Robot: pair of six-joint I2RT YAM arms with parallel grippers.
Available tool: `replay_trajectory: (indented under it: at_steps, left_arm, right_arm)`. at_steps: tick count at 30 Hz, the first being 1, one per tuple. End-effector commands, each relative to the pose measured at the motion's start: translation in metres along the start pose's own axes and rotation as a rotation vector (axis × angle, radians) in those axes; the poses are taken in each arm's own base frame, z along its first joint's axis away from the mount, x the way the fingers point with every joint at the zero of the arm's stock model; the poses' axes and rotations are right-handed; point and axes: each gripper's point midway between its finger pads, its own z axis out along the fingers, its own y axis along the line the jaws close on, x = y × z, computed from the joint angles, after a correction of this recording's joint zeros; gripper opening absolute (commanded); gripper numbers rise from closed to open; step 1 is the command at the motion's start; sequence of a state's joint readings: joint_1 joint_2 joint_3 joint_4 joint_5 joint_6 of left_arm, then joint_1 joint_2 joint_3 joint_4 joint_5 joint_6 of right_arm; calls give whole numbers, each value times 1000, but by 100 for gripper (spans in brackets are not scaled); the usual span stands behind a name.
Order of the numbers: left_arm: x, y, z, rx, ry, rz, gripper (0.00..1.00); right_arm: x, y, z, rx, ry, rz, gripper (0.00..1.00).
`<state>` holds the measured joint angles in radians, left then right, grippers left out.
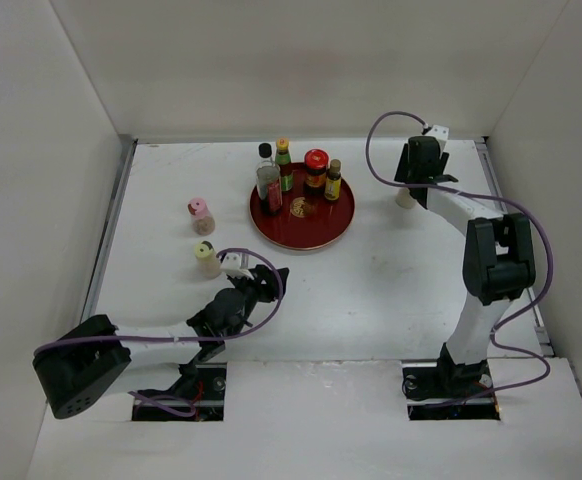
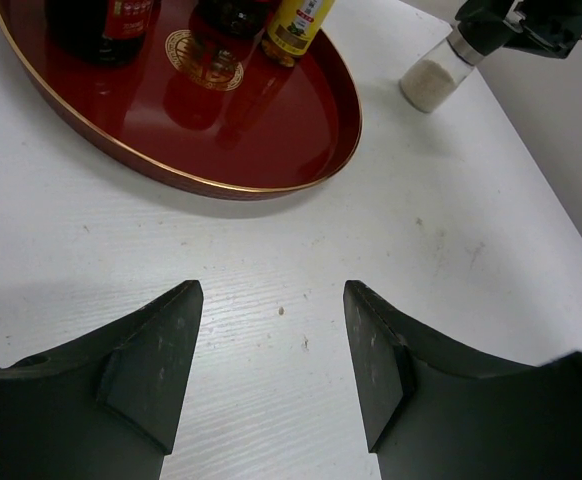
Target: Organize the condiment bottles
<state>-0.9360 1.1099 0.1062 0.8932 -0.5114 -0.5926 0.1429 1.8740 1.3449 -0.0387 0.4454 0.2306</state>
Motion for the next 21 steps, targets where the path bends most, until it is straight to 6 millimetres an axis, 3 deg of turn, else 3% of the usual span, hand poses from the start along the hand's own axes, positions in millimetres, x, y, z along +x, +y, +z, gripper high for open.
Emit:
replay_trajectory:
  at_steps: [1,4,7,12,15,18,21]
  left_arm:
    - [-20,-18,8,41,-55,-52,57]
    - [-24,-19,6,48,-66,-59,57]
    - [-25,-25,4,70,-71,-63,57]
    - [-37,-37,-3,133,-108,-87,57]
    - [-39,-45,-4,157,-109,-89,57]
    - [-44,-48,-3,167,-126,-88,57]
    - [-53,-46,-7,167,-155,-97,57]
  right_arm:
    - [-35,2,0,-7,-95,43,63]
    - [-46,-1,-19,-4,-160,65,57]
    - [-53,12,-58,-39,-228,76,55]
    - [-24,42,-123,-163,-238,58,55]
    - [-15,71,-162,-273,-251,53,54]
    - [-22,109,-198,-390,-281,50,54]
    - [-30,152,-218,-495,-298,37,54]
